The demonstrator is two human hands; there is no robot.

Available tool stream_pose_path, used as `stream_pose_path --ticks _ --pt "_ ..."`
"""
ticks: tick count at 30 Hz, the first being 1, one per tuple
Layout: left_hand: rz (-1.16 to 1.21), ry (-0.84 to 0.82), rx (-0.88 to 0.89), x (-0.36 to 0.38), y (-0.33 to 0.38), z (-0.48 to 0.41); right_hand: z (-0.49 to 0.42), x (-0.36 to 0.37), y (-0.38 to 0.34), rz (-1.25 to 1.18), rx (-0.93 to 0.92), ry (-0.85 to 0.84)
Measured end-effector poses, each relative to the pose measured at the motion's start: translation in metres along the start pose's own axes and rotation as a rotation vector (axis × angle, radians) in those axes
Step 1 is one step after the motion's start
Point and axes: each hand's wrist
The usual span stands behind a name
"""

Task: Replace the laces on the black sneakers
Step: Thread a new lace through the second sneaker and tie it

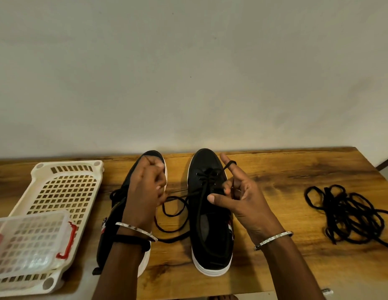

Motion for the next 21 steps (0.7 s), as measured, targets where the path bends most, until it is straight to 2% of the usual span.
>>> stream_pose_path --ticks 3,5,6,8,10,14,17,19,21 --pt "-0.786 0.001 0.336 -0.007 -0.009 0.0 0.0 -0.001 0.0 0.009 -0.019 -0.01" --pt "-1.1 -0.023 0.389 -0.009 -0.015 0.001 0.001 -0.001 0.0 0.016 -0.025 -0.018" --pt "-1.155 -0.018 0.394 -0.009 -0.016 0.0 0.001 -0.002 0.0 0.022 -0.027 -0.024" --pt "-1.079 -0.031 0.404 -0.011 -0.017 -0.003 0.001 -0.003 0.0 0.027 -0.024 -0.026" --pt "-0.796 -0.085 0.345 -0.009 -0.012 -0.003 0.001 -0.004 0.001 0.041 -0.018 -0.022" --pt "-0.236 -0.148 0.065 -0.002 0.009 0.005 0.0 -0.006 0.002 0.062 -0.021 -0.035" --pt "0.19 -0.207 -0.07 0.002 0.016 0.011 0.001 -0.007 0.0 0.046 -0.013 -0.037" --pt "0.266 -0.202 -0.091 0.0 0.016 0.01 0.002 -0.007 -0.001 0.07 -0.006 -0.034" --pt "0.051 -0.125 -0.034 -0.003 0.013 0.007 0.003 -0.009 -0.001 0.09 0.005 -0.018"
Point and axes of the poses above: each hand's wrist, its own z-axis away from the middle knuckle, its own x-axis out of the palm, y = z × x, and after that the axes turned 15 degrees about -x, right-handed
